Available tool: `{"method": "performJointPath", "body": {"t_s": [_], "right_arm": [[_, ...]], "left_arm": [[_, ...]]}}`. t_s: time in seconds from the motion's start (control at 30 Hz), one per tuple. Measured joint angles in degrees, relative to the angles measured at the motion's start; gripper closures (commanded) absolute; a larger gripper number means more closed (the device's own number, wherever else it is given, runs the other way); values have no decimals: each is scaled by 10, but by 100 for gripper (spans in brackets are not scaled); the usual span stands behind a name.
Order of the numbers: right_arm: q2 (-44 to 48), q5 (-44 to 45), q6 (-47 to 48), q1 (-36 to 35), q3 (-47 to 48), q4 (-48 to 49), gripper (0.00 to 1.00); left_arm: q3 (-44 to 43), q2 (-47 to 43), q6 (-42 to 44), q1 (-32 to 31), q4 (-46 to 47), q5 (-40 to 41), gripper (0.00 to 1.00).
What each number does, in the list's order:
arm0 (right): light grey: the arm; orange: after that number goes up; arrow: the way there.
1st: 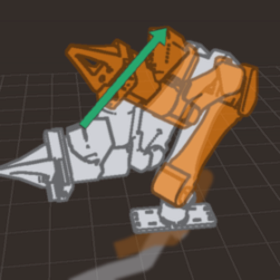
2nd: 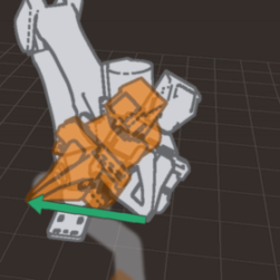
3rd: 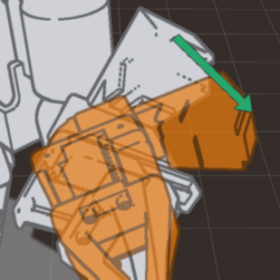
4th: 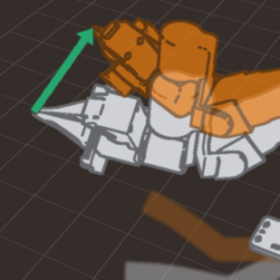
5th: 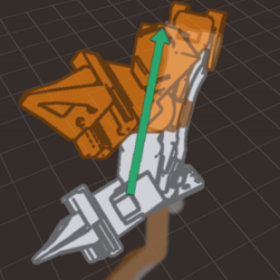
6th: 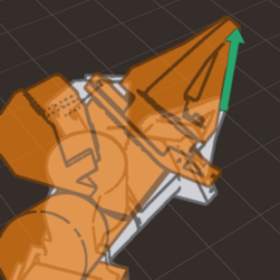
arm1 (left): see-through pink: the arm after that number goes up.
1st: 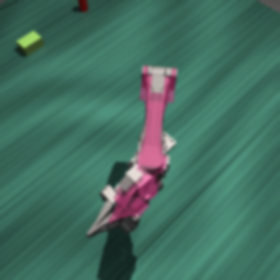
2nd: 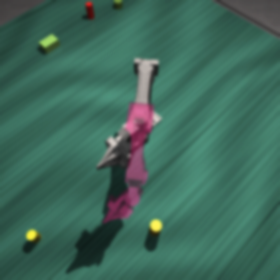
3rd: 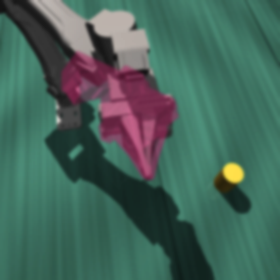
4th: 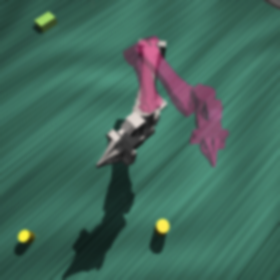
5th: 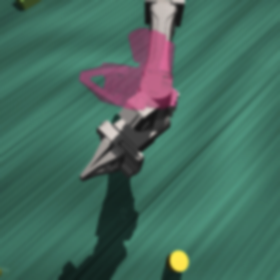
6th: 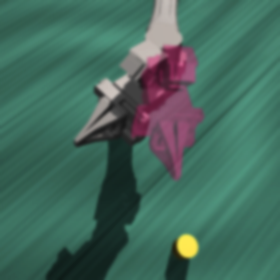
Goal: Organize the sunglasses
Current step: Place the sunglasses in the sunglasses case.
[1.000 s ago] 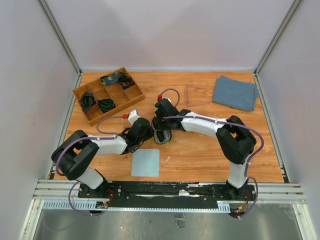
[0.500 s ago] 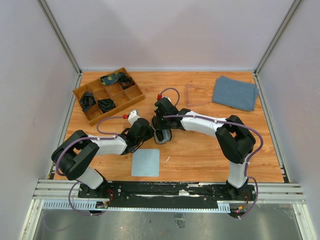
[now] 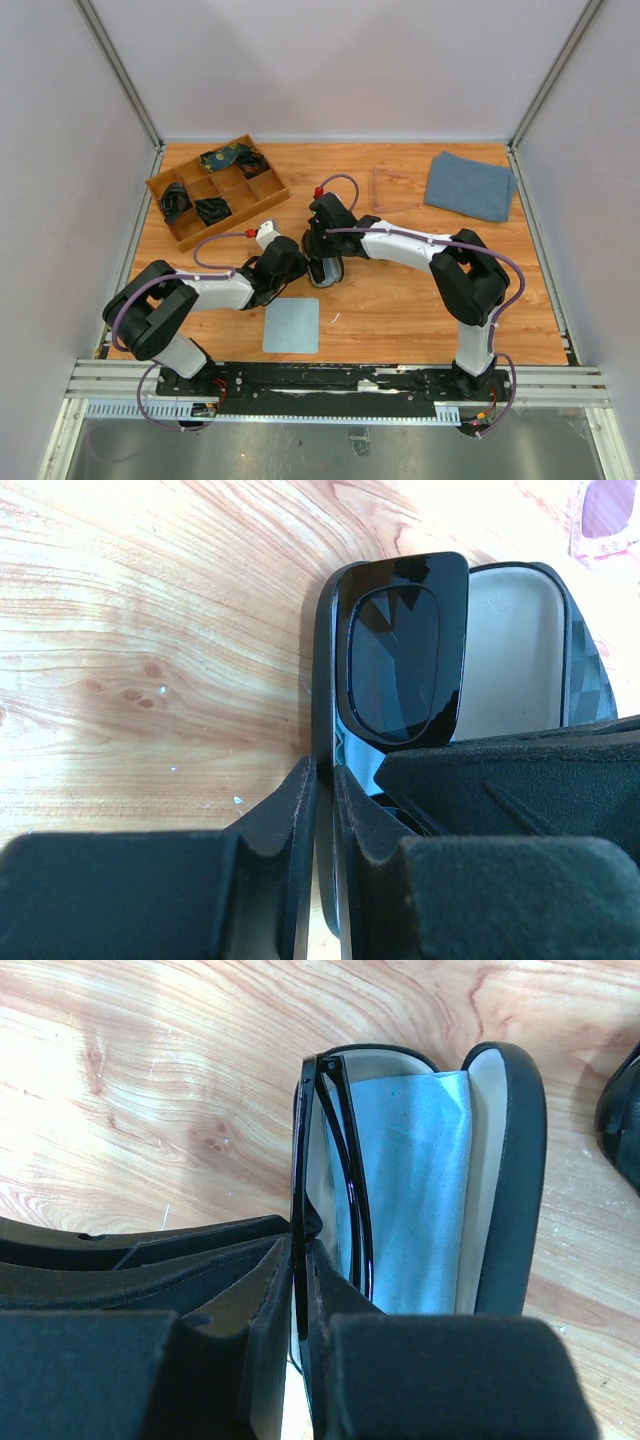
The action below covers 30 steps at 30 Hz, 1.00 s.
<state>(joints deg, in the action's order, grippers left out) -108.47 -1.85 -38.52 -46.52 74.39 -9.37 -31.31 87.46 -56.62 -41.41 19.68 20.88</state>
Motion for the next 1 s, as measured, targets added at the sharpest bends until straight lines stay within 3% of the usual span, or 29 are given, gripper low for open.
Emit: {"method": "performJointPath", "body": {"t_s": [0.33,1.0], "right_arm": [[0,-5,-3,1,0,1,77],[0,-12,-5,13,0,1,76]], "left_arm": [[2,0,0,0,4,-1,84],[3,0,0,0,8,-1,84]]}}
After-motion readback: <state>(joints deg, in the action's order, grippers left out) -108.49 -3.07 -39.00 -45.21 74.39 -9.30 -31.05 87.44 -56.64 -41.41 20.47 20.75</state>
